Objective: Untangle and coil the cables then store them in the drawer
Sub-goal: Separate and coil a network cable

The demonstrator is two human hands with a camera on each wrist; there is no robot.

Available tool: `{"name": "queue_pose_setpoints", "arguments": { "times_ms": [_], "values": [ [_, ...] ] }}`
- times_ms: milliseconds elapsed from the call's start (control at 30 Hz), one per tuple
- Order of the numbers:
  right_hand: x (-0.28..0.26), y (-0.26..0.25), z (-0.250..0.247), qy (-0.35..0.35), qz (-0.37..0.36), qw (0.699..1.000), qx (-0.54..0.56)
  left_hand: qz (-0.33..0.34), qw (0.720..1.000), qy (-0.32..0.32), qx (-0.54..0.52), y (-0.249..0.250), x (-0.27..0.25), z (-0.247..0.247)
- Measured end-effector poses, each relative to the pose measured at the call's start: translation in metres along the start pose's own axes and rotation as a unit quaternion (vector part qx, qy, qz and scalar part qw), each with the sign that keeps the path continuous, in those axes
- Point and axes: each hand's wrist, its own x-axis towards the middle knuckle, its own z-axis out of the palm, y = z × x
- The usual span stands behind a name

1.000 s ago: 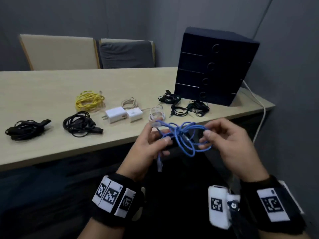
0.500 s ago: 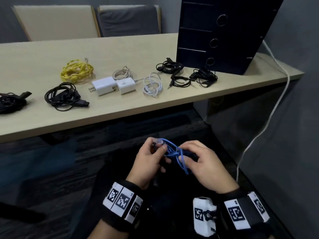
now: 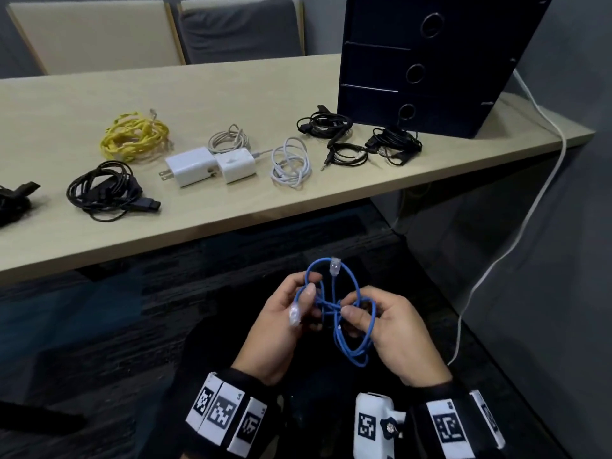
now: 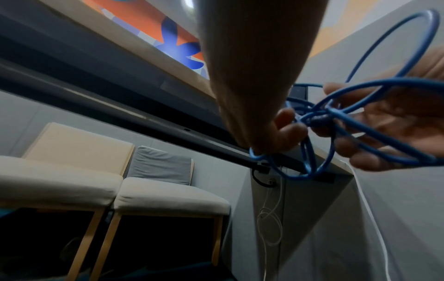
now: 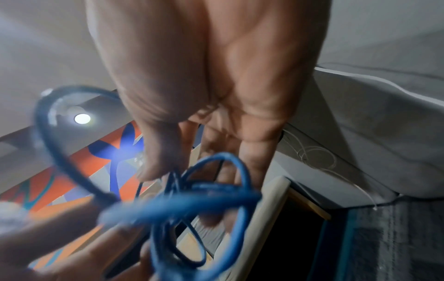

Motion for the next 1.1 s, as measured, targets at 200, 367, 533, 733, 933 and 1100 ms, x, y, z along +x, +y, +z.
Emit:
{"name": "queue_pose_setpoints", "arguments": {
  "times_ms": [200, 367, 533, 733, 933, 1100],
  "values": [
    [-0.005, 0.002, -0.009, -0.164, 0.058, 0.977, 0.125, 0.083, 0.987, 0.058, 0.123, -0.004, 0.003, 0.007],
    [-0.001, -0.001, 0.004, -0.099, 0.040, 0.993, 0.050, 0.110, 0.970, 0.048, 0.210, -0.001, -0.002, 0.016],
    [-0.001, -0.001, 0.015, -0.053, -0.016, 0.996, 0.068, 0.110, 0.959, 0.031, 0.260, -0.005, 0.007, 0.009],
    [0.003, 0.003, -0.001, 0.056, 0.021, 0.986, 0.153, -0.012, 0.976, -0.120, 0.184, -0.016, 0.005, 0.001],
    [0.005, 0.009, -0.002, 0.080, 0.029, 0.985, 0.151, 0.020, 0.993, -0.039, 0.114, -0.010, 0.006, 0.008],
    [0.003, 0.008, 0.002, 0.046, 0.035, 0.981, 0.186, 0.033, 0.993, -0.035, 0.104, -0.001, 0.007, 0.012]
  ]
}}
